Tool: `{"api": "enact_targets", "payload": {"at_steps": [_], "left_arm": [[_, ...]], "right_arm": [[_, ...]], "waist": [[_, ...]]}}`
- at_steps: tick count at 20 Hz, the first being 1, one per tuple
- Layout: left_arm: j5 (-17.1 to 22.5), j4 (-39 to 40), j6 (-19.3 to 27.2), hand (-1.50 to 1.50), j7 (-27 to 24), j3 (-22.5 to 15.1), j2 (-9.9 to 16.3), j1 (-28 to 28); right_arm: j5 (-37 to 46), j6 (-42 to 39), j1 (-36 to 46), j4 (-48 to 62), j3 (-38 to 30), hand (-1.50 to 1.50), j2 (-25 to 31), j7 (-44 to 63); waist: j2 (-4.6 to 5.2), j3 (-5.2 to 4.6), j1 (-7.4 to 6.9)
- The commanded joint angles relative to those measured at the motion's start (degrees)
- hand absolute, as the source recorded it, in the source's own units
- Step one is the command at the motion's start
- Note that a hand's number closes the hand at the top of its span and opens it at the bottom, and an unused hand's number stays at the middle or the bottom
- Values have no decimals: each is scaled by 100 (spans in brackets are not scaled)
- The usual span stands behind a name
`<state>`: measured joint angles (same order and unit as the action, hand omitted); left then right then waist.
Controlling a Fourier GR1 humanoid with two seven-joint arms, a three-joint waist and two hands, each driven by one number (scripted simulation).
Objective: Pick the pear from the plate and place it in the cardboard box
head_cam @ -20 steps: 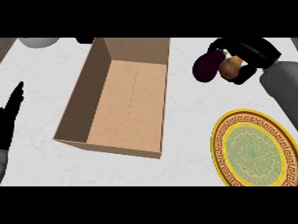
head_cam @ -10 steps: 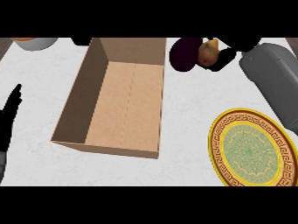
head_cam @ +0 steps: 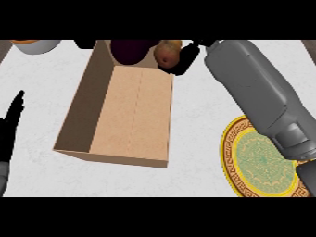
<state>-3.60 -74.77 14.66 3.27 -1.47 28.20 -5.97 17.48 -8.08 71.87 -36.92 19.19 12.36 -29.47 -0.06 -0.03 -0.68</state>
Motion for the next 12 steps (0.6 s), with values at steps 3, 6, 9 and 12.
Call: {"api": "enact_targets", "payload": {"at_steps": [3,6,9,12], "left_arm": [[-35,-143,-24,0,-69,47,-130,243],[-68,-204,-185,0,202,71,19,-40],[-130,-80,-188,0,331,-89,-247,-464],[-158,-95,-264,0,407,66,-44,-552]], "right_arm": [[-147,-448,281,152,-236,150,-571,894],[-131,52,470,503,-143,150,-1204,1068],[-467,247,817,754,120,150,-1220,1300],[-646,415,962,894,422,150,-1228,1480]], "waist": [[6,1,-14],[32,1,-99],[65,-4,-216],[74,-5,-266]]}}
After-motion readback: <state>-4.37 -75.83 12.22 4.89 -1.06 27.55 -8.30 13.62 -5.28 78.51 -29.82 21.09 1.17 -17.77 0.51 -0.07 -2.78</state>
